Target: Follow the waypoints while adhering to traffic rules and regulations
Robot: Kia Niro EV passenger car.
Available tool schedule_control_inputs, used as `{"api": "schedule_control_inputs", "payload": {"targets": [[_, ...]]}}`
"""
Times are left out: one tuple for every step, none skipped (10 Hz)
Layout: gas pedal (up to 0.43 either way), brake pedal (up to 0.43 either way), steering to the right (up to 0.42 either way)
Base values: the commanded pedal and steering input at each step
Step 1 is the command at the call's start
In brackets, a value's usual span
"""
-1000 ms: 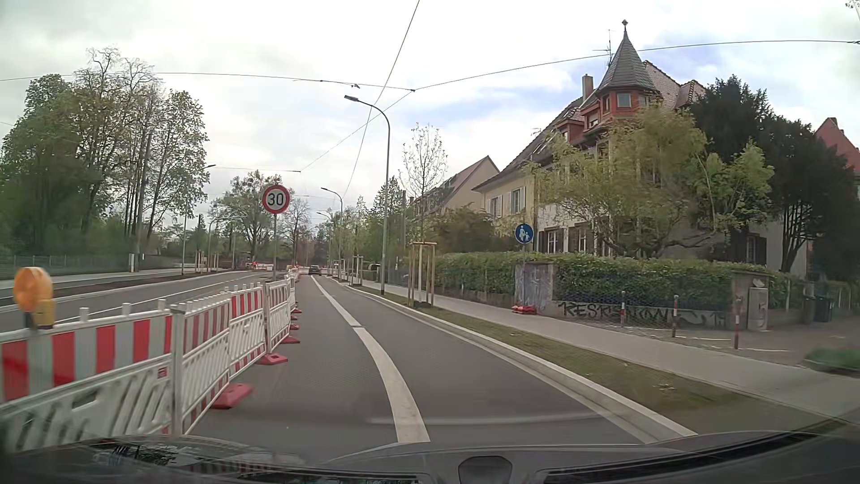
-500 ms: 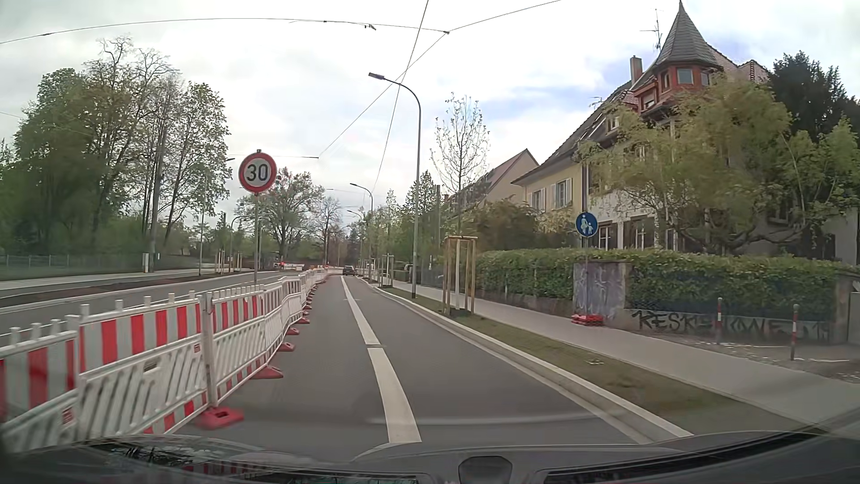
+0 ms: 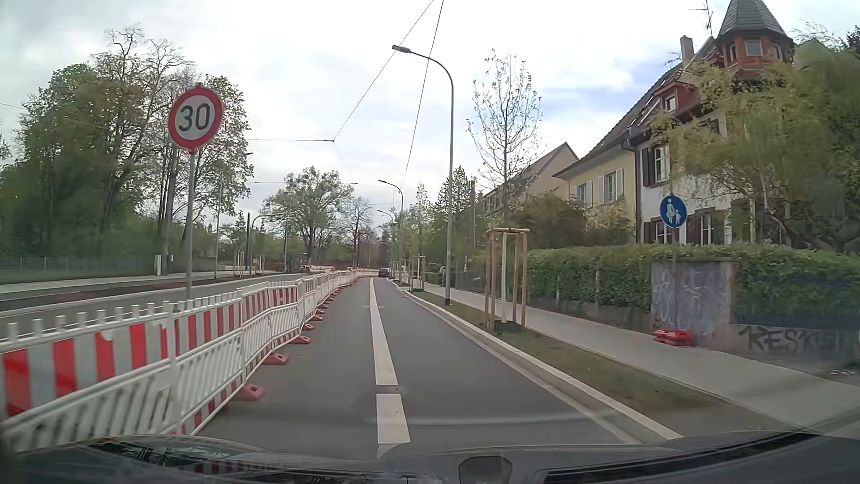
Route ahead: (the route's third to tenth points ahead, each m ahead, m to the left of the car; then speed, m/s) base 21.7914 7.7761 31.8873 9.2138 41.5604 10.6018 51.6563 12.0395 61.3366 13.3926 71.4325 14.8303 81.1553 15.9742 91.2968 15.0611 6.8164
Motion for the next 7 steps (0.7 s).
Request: {"api": "schedule_control_inputs", "payload": {"targets": [[0.110,0.000,-0.074],[0.110,0.000,-0.073],[0.110,0.000,-0.072],[0.110,0.000,-0.070],[0.110,0.000,-0.065],[0.110,0.000,-0.060],[0.110,0.000,-0.053]]}}
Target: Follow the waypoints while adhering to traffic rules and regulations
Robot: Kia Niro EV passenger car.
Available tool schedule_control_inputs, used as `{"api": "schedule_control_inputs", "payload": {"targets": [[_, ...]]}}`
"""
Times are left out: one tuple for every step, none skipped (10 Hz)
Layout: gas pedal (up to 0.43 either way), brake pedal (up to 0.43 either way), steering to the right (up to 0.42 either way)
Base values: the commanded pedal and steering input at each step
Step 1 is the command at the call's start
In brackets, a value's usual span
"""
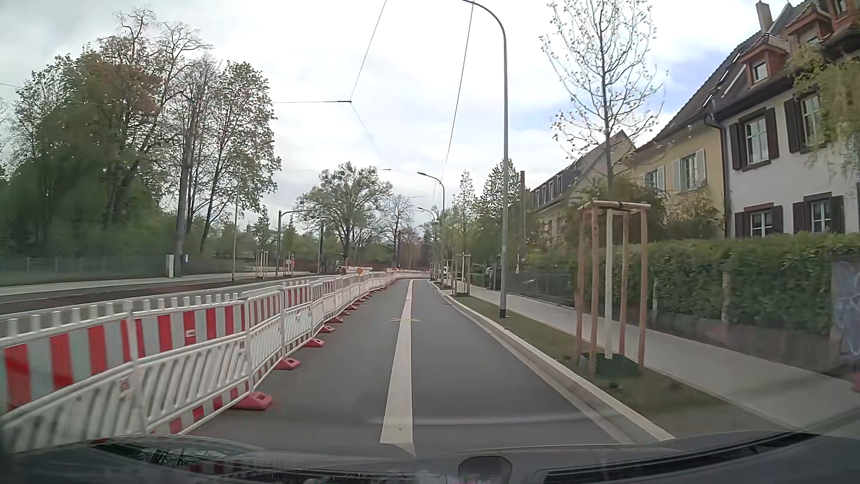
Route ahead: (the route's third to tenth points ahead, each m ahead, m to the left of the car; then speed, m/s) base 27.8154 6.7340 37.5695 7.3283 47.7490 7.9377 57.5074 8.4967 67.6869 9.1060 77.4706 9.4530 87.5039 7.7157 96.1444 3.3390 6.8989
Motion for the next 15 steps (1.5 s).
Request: {"api": "schedule_control_inputs", "payload": {"targets": [[0.110,0.000,-0.046],[0.110,0.000,-0.039],[0.110,0.000,-0.033],[0.110,0.000,-0.025],[0.110,0.000,-0.022],[0.110,0.000,-0.021],[0.110,0.000,-0.020],[0.110,0.000,-0.017],[0.110,0.000,-0.014],[0.110,0.000,-0.010],[0.110,0.000,-0.010],[0.110,0.000,-0.009],[0.110,0.000,-0.007],[0.110,0.000,-0.005],[0.110,0.000,-0.005]]}}
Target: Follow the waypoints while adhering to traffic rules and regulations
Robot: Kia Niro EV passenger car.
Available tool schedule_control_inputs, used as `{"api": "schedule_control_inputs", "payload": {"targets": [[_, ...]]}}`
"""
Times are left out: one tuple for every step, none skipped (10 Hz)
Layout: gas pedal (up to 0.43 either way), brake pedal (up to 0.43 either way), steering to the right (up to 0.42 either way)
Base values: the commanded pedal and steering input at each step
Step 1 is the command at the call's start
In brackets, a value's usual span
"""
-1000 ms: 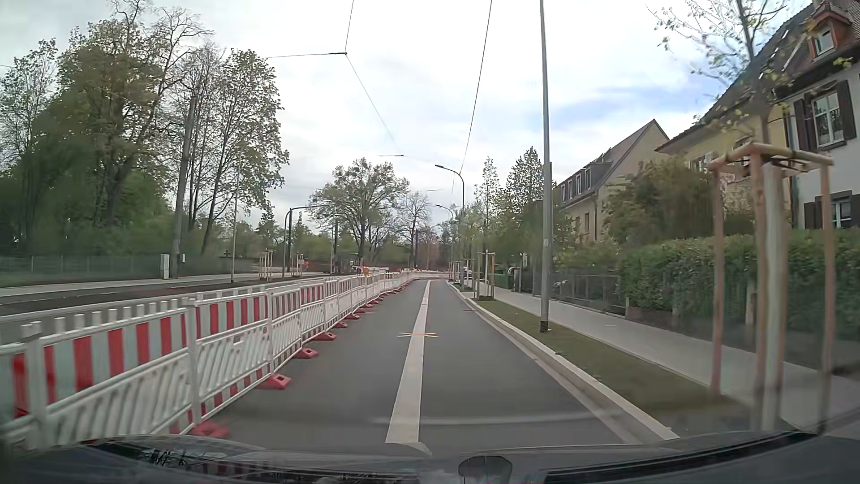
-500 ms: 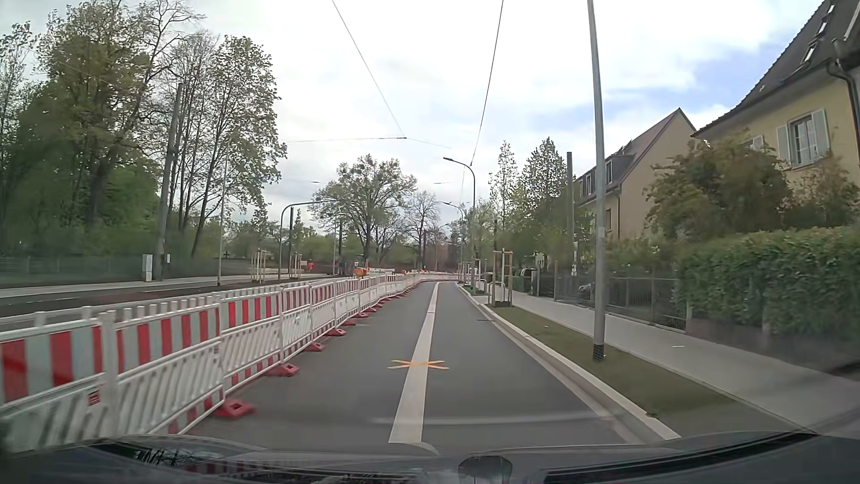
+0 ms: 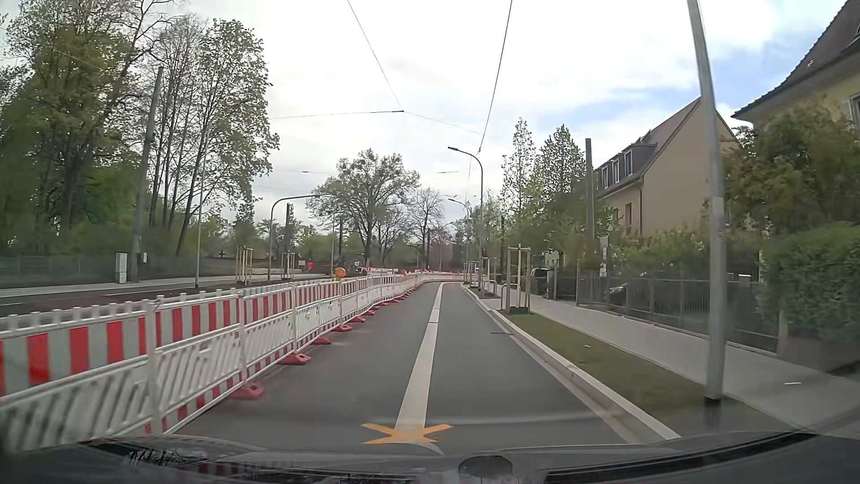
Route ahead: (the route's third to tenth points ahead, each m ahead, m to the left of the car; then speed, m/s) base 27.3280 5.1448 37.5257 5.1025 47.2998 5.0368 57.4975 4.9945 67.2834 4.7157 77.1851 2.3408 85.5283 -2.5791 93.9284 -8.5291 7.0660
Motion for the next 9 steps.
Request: {"api": "schedule_control_inputs", "payload": {"targets": [[0.110,0.000,-0.004],[0.110,0.000,-0.001],[0.110,0.000,0.001],[0.110,0.000,0.002],[0.110,0.000,0.003],[0.110,0.000,0.002],[0.110,0.000,0.001],[0.110,0.000,0.000],[0.098,0.000,-0.001]]}}
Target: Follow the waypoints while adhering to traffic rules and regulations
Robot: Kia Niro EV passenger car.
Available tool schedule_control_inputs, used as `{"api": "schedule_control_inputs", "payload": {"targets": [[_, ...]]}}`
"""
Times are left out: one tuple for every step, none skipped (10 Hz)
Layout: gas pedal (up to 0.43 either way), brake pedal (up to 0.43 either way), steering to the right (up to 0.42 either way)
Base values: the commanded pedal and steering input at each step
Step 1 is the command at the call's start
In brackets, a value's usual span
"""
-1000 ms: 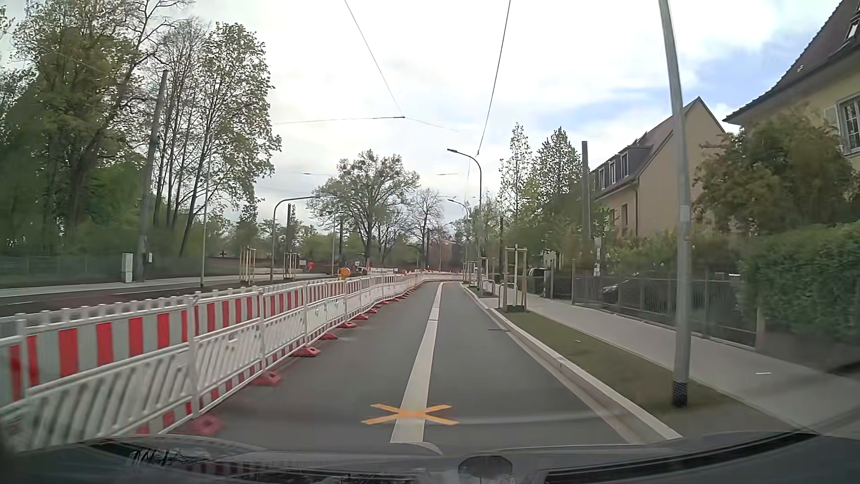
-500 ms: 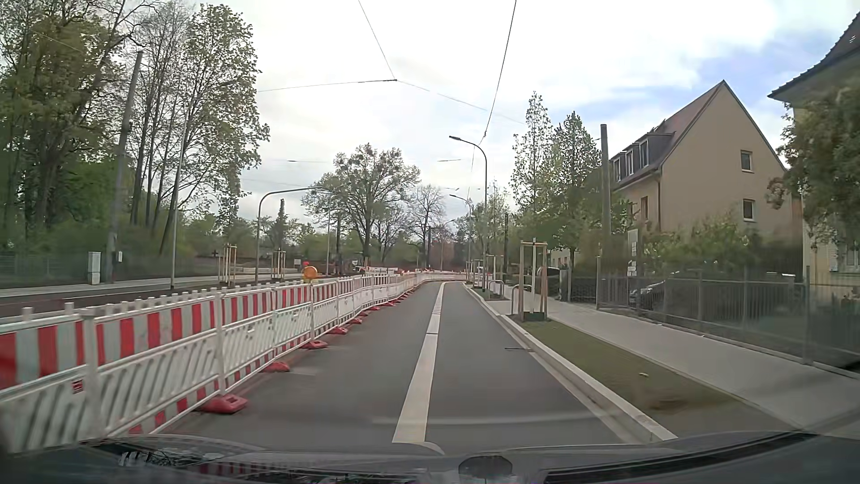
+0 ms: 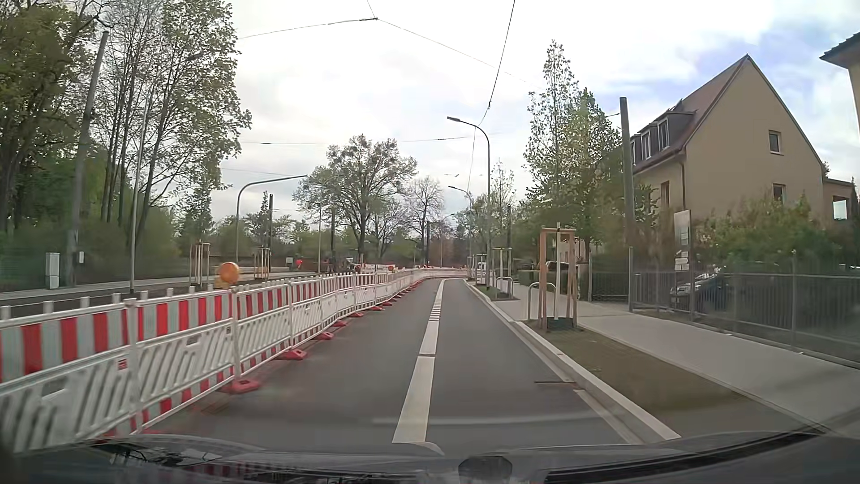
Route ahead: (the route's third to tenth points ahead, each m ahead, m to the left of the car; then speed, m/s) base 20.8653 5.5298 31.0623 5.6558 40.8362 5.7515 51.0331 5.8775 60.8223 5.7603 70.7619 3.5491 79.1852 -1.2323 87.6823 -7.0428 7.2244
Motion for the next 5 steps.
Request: {"api": "schedule_control_inputs", "payload": {"targets": [[0.098,0.000,-0.001],[0.098,0.000,-0.001],[0.098,0.000,-0.001],[0.098,0.000,-0.001],[0.098,0.000,-0.001]]}}
